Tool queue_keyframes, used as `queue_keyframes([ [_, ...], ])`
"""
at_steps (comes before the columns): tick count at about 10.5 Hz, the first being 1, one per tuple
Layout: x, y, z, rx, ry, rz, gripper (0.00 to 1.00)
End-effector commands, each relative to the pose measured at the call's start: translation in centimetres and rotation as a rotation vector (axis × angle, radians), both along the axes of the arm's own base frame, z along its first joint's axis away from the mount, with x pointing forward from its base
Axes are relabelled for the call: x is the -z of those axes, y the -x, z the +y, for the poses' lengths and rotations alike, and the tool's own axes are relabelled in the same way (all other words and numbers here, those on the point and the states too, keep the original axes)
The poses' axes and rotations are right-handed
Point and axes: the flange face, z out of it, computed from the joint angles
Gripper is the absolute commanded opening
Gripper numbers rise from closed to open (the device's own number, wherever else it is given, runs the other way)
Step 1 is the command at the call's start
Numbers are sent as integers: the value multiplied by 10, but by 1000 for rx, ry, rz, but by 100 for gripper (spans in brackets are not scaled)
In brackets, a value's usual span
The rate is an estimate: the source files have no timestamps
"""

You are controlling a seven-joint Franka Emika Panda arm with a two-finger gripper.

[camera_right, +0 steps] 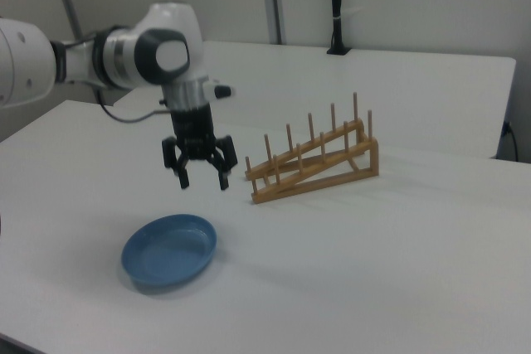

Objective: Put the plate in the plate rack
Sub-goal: 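Lower the open gripper onto the rim of the blue plate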

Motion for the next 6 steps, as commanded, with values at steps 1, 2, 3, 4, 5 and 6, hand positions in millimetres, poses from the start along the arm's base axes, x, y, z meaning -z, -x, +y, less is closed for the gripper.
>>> queue_keyframes([
  [1, 83, 30, 1, -172, 44, 67, 81],
  [2, 99, 34, 2, -194, 51, 85, 67],
  [3, 112, 33, 3, -198, 50, 105, 53],
  [4, 120, 33, 3, -199, 50, 113, 39],
  [5, 126, 32, 4, -201, 49, 122, 31],
  [6, 132, 32, 4, -201, 49, 127, 23],
])
